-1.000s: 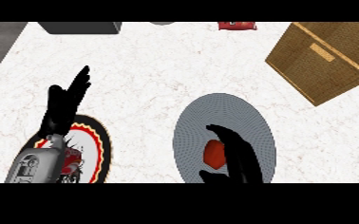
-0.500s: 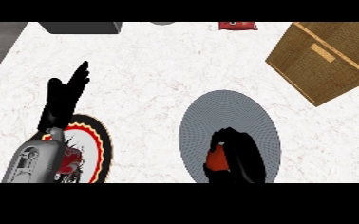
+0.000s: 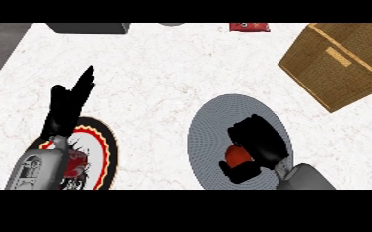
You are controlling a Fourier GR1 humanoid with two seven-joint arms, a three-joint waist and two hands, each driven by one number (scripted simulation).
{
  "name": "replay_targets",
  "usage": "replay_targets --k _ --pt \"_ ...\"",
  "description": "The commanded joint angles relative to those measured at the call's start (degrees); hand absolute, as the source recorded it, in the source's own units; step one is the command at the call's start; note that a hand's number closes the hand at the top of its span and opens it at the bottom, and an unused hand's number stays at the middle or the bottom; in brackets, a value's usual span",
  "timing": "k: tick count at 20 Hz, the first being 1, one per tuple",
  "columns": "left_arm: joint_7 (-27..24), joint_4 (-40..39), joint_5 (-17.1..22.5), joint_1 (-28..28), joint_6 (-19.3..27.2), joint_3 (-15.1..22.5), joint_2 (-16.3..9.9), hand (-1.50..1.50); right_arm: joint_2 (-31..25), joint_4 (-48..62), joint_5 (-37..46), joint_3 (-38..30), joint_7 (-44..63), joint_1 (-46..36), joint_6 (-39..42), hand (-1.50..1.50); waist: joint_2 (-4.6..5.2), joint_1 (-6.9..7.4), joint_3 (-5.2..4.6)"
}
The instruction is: Pick the bell pepper from the placemat and place it in the basket
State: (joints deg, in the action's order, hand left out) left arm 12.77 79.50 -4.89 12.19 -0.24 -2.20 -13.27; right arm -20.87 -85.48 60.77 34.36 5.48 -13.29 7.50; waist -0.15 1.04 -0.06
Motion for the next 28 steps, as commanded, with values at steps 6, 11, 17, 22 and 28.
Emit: replay_targets --k 6,11,17,22,28 --pt "1.81 0.5 -1.43 -0.84 1.8 0.09 1.34 0.0 -0.79 -18.94 -15.7 -8.56 -3.53 5.08 10.2 1.5 -0.13 -2.23 0.02" --pt "0.53 -0.6 -0.8 -0.02 0.91 -1.79 -0.59 0.0 4.73 -27.08 -30.72 -18.6 -0.17 4.31 13.95 1.5 -0.07 -2.71 0.01" --pt "2.3 0.49 -0.56 0.5 0.77 -1.16 0.35 0.0 7.42 -39.4 -45.67 -31.58 18.06 -4.88 21.69 1.5 -0.14 -1.86 -0.03" --pt "1.5 2.13 -0.31 -1.31 -0.15 -1.43 -0.36 0.0 4.38 -42.79 -58.23 -41.08 36.57 -17.49 24.88 1.5 -0.34 -1.39 -0.06" --pt "-0.52 0.38 -0.24 -0.36 -1.68 -1.33 -0.5 0.0 -3.21 -27.86 -64.92 -47.57 45.56 -37.62 23.71 1.5 -0.02 -0.64 -0.04"
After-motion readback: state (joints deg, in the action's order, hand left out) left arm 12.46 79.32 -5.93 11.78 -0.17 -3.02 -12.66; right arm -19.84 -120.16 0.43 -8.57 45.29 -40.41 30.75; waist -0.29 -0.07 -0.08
